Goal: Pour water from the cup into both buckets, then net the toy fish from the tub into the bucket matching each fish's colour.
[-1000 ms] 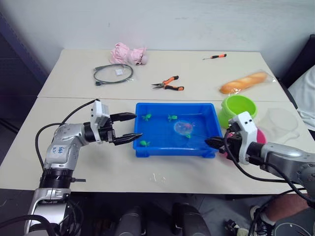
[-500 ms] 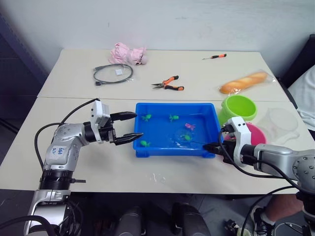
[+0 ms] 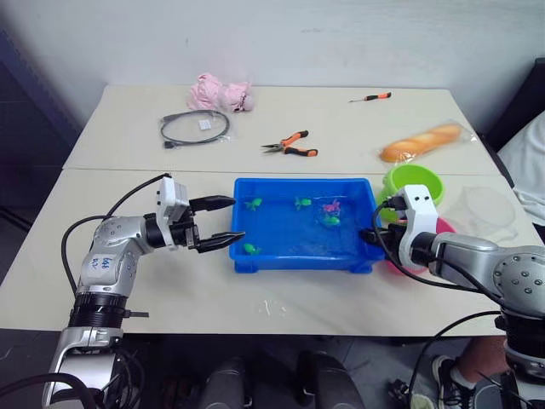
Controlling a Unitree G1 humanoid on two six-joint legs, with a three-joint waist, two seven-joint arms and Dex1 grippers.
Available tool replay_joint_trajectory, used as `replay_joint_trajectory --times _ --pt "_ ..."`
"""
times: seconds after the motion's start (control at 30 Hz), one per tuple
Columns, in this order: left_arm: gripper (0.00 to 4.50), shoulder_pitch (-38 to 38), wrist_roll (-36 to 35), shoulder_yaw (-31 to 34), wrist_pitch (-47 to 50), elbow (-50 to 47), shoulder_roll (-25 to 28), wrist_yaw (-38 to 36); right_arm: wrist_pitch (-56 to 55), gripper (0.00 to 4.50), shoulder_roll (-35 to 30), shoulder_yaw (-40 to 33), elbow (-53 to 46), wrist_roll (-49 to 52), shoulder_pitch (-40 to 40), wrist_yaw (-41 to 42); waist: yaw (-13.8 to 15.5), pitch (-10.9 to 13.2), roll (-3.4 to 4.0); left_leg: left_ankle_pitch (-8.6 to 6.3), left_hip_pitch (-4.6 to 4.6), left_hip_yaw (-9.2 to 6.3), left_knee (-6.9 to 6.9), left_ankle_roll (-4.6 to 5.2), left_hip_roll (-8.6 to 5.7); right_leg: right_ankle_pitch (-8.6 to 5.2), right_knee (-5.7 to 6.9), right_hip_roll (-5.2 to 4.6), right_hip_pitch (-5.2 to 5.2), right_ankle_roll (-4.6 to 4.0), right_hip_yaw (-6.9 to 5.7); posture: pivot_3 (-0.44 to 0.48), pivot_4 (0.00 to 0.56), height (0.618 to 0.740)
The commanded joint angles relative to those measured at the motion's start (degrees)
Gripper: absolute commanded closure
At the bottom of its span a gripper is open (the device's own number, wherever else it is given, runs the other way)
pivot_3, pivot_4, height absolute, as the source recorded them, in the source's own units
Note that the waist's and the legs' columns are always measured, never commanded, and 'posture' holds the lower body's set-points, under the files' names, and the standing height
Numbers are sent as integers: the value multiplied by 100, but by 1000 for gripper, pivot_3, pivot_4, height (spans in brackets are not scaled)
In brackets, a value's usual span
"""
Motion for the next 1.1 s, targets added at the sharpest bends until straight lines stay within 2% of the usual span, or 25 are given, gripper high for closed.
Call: replay_joint_trajectory --times 0.03,0.17,0.37,0.63,0.7,0.83,1.1 --pt "42 -111 3 70 -156 8 -16 -40 -447 4500 -99 81 -433 -669 79 559 0 0 0 0 -3 -1 0 1 0 1 0 0 -2 2 0 0 150 740" --pt "42 -126 11 69 -205 91 -5 -62 -1051 4500 -388 239 -855 -1474 434 1555 8 0 0 3 -33 -2 2 6 -2 6 -1 1 -24 11 -5 0 150 740" --pt "42 -127 4 55 -244 183 7 -123 -1669 4500 -417 -31 -1283 -1936 967 2423 8 0 0 4 -45 -1 2 9 -5 9 -6 4 -32 16 -9 0 150 740" --pt "42 -163 -25 -24 -147 122 -6 -267 -2113 4500 -744 -1374 -2339 -2135 2435 3207 53 0 0 4 -44 -4 3 10 -8 11 -7 4 -29 20 -10 0 150 740" --pt "42 -187 -47 -82 -78 37 -41 -299 -2245 4500 -651 -1889 -2561 -1986 2836 3404 84 0 -1 4 -44 -3 4 11 -8 11 -9 4 -28 21 -8 0 150 740" --pt "42 -293 -71 -224 52 -99 -155 -366 -2854 4500 -477 -2854 -2932 -2376 4042 4208 150 0 -1 4 -41 -6 3 10 -8 12 -8 7 -24 21 -10 0 150 740" --pt "42 -937 -4 -543 270 73 -506 -469 -4216 4500 901 -4541 -2730 -2652 5884 5142 162 -3 -5 1 -29 -13 4 16 -13 16 -25 12 0 29 -11 0 150 740"
